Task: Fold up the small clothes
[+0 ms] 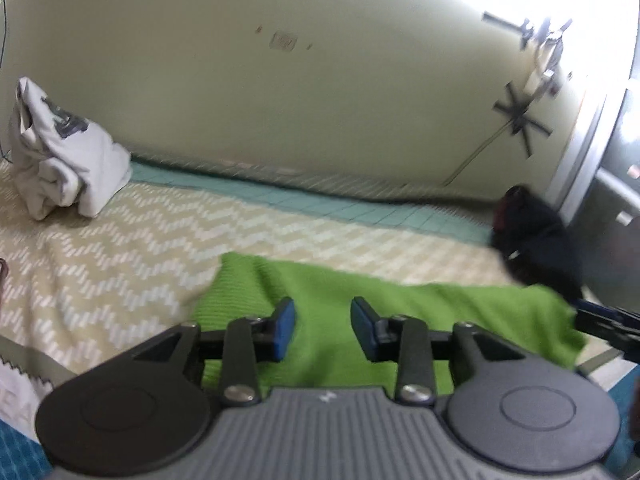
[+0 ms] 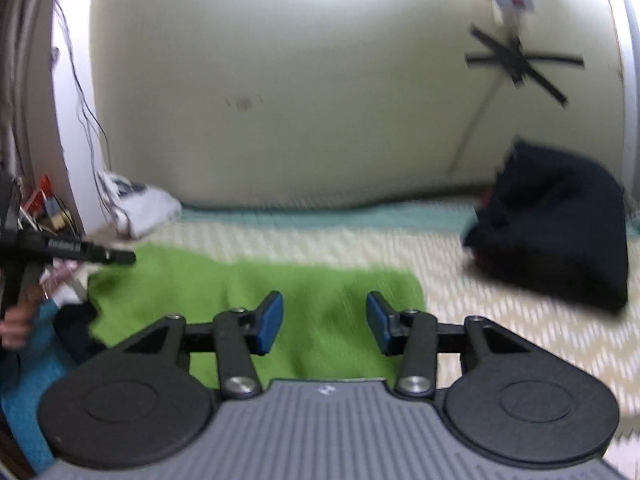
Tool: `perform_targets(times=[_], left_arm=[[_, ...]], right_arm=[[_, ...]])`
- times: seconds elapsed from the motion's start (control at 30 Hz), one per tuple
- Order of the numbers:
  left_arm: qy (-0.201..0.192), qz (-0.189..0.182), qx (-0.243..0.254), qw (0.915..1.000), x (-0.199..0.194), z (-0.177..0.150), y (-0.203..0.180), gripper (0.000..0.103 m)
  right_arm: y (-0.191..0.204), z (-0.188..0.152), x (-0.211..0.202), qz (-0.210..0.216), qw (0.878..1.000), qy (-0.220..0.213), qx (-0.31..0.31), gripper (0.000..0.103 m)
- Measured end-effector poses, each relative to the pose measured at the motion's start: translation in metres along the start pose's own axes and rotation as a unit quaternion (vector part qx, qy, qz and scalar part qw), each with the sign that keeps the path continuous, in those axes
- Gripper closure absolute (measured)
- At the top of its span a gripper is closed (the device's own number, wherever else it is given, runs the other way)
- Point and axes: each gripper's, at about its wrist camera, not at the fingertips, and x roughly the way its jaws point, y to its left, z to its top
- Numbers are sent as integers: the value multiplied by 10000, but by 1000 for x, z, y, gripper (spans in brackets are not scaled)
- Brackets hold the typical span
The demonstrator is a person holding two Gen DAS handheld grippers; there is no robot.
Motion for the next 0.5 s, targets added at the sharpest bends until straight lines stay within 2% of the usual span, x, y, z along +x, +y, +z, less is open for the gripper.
perform_targets(times=[0.07,0.13,0.17,0.23,0.27,0.3,0.33,0.4,0.5], left_arm=[[-69,-301,52,9995,-4,-1,-16,71],[-141,-320,236,9991,-2,-6,-31,69],[-76,-321,337,9989,2,-10,-38,69],[306,-178,400,9986,22,-20,-44,70],[553,-59,393,9977,33,-26,-44,72],[425,-4,524,9977,36,-35,-46,71],[346,57,703,9969,35,-39,-50,71],[337,212,894,9952,35,-41,-58,71],[370,179,870,9954,35,-39,-57,71]], right_arm=[[14,10,14,53,9996,-15,-266,65],[22,12,32,43,9987,148,-488,69],[22,11,44,-57,9978,320,-581,71],[11,5,66,-393,9949,679,-630,81],[0,1,71,-443,9949,707,-567,82],[-10,0,70,-352,9968,617,-359,89],[-17,2,69,-333,9975,613,-115,91],[-21,1,66,-352,9977,578,-14,91],[-20,-1,61,-329,9982,498,67,89]])
